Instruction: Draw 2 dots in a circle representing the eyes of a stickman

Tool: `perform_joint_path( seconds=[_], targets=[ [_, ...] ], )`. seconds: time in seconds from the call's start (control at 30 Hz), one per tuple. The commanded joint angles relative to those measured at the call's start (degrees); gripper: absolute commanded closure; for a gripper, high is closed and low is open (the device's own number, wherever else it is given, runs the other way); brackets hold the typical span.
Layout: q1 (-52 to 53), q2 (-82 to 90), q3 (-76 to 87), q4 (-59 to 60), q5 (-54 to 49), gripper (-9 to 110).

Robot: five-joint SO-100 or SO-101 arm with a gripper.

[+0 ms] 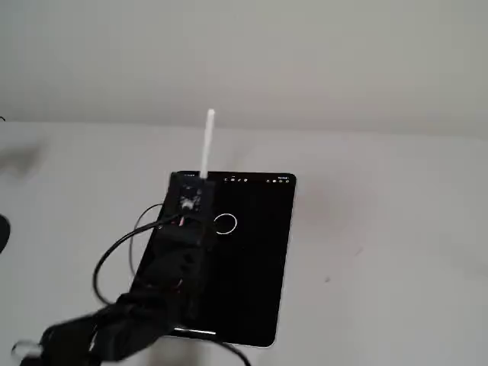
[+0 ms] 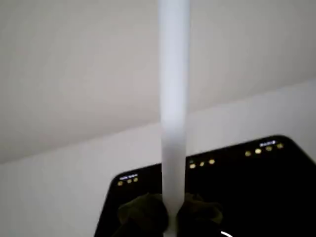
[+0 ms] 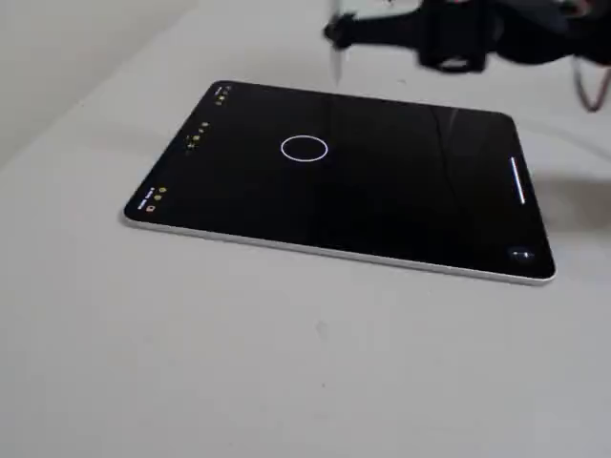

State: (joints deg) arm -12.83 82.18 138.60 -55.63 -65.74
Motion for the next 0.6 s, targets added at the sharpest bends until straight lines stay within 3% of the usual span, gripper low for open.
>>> perform_joint_path(
  seconds=[0.0, 0.57],
  targets=[
    [1.05, -5.63, -10.02, -2.46, -1.41, 102],
    [1.76, -16.35, -18.9, -1.93, -3.69, 102]
  ],
)
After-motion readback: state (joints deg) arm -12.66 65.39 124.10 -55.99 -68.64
